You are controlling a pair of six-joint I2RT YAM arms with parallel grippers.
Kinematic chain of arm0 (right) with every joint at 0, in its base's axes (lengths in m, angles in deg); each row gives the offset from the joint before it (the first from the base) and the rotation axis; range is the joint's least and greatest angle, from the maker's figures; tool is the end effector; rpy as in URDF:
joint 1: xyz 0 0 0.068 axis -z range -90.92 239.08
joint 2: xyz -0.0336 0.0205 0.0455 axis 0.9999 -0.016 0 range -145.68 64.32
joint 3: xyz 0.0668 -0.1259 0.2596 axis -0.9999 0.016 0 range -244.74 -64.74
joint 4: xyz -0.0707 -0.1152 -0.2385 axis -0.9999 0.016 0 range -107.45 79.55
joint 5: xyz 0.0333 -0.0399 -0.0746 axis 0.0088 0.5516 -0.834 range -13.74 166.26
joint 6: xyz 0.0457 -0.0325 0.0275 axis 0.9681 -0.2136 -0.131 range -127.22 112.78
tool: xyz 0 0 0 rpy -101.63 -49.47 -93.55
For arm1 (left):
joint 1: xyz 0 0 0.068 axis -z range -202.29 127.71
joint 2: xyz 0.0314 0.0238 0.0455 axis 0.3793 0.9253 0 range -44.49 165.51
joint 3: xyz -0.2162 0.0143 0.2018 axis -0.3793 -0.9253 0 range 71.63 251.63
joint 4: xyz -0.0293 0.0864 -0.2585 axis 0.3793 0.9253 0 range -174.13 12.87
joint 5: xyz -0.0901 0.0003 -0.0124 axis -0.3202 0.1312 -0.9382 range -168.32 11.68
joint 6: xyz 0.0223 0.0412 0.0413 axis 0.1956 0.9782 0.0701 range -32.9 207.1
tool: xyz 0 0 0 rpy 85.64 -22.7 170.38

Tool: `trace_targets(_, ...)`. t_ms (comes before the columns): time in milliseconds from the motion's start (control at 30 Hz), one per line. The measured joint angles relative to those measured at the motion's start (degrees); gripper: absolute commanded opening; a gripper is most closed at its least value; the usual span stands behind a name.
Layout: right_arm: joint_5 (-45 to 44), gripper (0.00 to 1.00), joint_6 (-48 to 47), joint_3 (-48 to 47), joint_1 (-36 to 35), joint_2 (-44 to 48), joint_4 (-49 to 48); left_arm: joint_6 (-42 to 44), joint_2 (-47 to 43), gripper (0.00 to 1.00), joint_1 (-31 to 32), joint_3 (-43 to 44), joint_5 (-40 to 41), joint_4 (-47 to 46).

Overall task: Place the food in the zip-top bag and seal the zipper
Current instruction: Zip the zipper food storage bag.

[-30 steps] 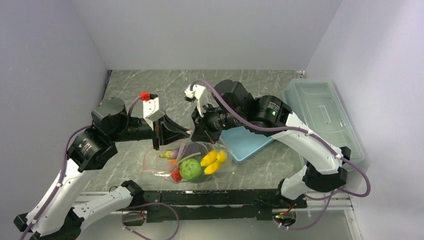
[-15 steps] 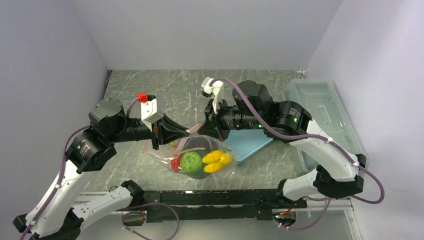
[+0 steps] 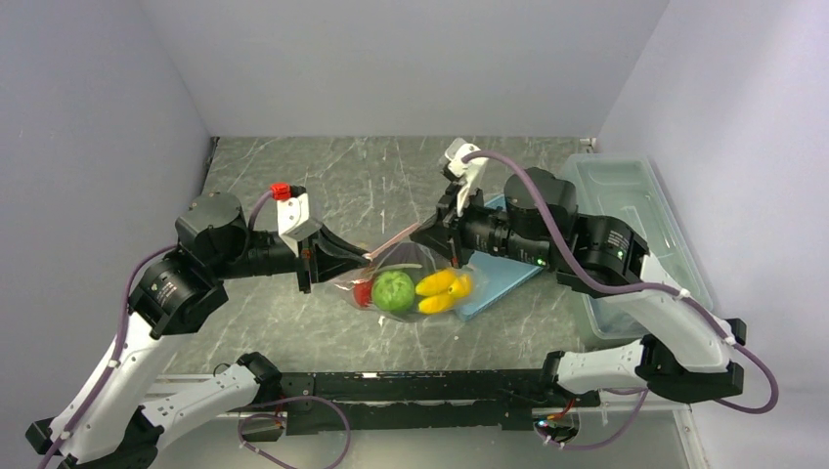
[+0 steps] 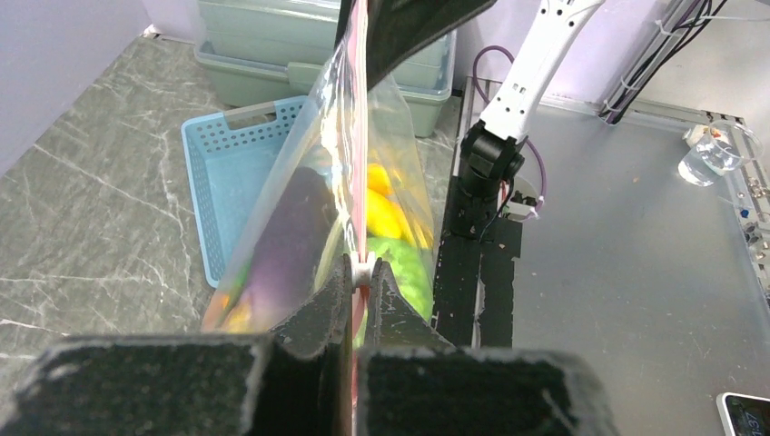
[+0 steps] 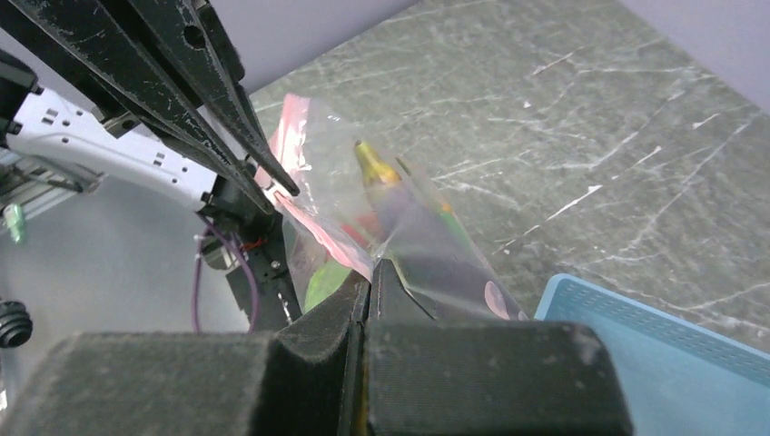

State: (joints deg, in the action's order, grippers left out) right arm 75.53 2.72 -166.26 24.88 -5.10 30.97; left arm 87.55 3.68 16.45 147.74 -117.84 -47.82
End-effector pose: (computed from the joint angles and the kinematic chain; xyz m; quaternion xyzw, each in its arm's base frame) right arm 0.0973 0.2001 0.5372 -0.3616 0.7140 0.3573 0.4814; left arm 0.0885 -0.1097 0.4861 0.4471 0.5969 -0.4434 0.4972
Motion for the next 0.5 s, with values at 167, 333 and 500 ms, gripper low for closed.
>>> trace_targets(167, -4.1, 0.0, 0.2, 3.3, 0.0, 3.8, -2.9, 0.0, 0.0, 0.0, 0.0, -0.1, 0.1, 0.4)
trace_targets(333, -7.6, 0.0, 0.2, 6.0, 0.0, 7.0, -5.4, 0.0, -0.1, 0.0, 0.0, -0.9, 0.4, 0.6)
trace_targets(500, -11.1, 0.0, 0.4, 8.9, 0.0, 9.6, -8.1, 0.0, -0.4, 0.0, 0.0, -1.0, 0.9, 1.3)
